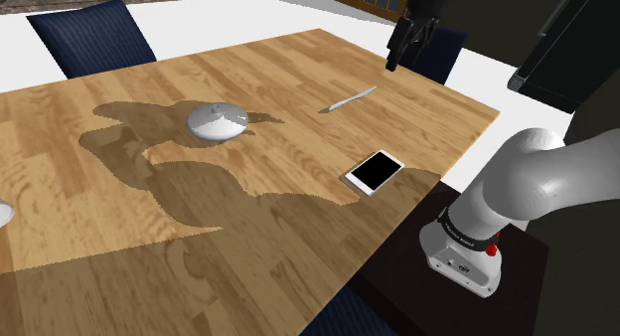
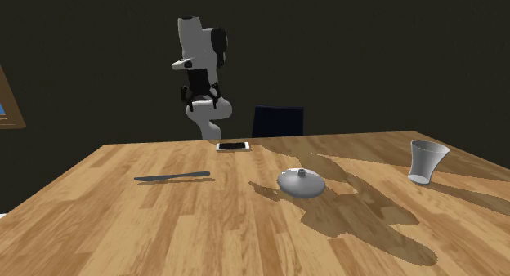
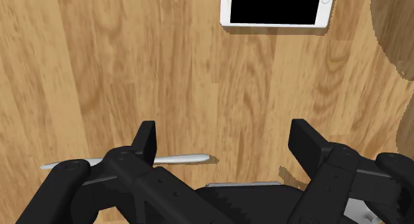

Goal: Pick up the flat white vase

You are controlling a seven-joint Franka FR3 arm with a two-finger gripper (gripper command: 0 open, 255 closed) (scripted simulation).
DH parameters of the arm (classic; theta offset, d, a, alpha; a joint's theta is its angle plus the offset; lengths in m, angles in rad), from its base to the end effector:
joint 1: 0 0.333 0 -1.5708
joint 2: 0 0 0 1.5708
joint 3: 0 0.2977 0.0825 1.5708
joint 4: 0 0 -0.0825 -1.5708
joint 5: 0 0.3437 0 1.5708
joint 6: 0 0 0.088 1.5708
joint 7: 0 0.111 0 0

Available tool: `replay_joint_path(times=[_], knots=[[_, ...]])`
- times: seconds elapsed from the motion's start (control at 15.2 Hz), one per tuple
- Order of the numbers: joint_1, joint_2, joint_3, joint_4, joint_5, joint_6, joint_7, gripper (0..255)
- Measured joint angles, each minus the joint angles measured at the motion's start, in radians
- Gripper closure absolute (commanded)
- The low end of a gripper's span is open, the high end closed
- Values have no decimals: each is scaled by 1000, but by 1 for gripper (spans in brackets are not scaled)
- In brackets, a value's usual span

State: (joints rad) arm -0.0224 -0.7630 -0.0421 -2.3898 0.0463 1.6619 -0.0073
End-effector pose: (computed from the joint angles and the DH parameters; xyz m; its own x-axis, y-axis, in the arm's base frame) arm 0.2931 -0.0174 0.5605 0.9981 -0.0507 0.0350 -0.0480 -0.9960 -0.0750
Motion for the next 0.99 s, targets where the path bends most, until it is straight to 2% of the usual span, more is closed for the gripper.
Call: replay_joint_path(times=[0.26, 0.99], knots=[[13, 42, 34, 7, 24, 38, 41, 0], [66, 358, 204, 160, 94, 229, 252, 0]])
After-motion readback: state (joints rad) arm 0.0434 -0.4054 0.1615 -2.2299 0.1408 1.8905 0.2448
